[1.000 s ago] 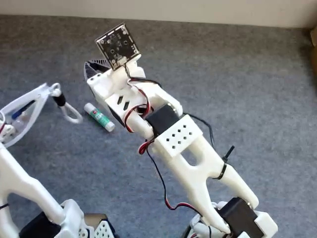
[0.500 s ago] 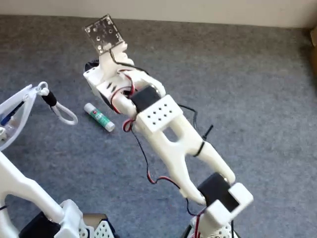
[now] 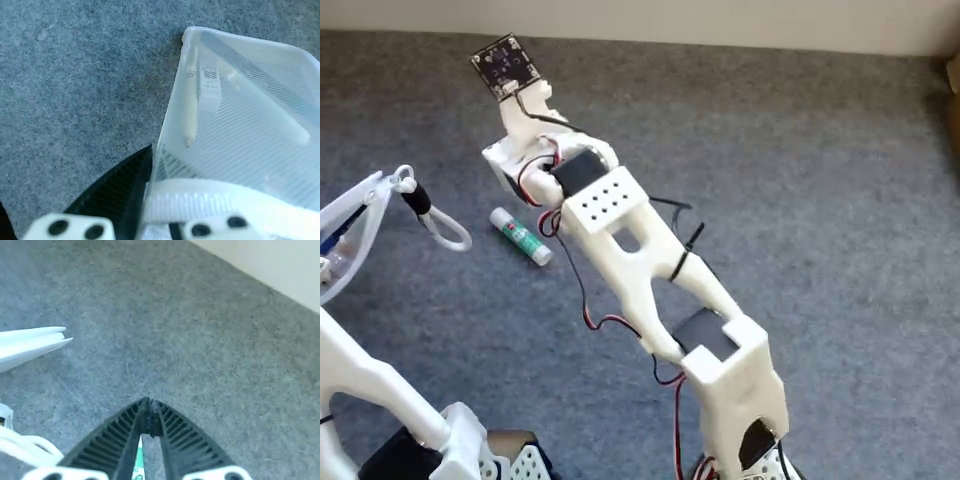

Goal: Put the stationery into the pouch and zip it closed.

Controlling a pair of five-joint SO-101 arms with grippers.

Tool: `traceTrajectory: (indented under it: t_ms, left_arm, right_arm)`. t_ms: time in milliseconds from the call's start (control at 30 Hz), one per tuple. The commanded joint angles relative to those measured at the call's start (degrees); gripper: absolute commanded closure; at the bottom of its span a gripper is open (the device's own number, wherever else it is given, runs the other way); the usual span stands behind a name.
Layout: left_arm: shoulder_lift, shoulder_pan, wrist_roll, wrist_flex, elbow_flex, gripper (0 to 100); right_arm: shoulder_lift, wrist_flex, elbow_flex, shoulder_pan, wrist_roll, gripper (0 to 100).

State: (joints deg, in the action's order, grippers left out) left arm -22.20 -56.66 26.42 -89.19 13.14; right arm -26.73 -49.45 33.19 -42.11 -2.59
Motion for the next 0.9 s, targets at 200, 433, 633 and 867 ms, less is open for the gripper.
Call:
traceTrajectory:
  t_ms: [200, 433, 633, 867]
  left_arm:
    - [0.31, -1.45, 0.88, 0.18, -0.57, 99]
    - [0.40, -1.45, 0.88, 0.18, -0.57, 99]
    - [0.40, -1.45, 0.88, 0.18, -0.48, 99]
    - [0.40, -1.45, 0.88, 0.18, -0.40, 99]
  right_arm:
    - [-5.85, -5.49, 12.35, 0.66, -0.18, 88.5]
    - [-11.21, -5.41, 12.97, -2.95, -0.18, 88.0]
    - [-13.93, -5.14, 12.97, -3.91, -0.26, 88.0]
    - [-14.81, -5.49, 12.62, -7.69, -0.44, 88.0]
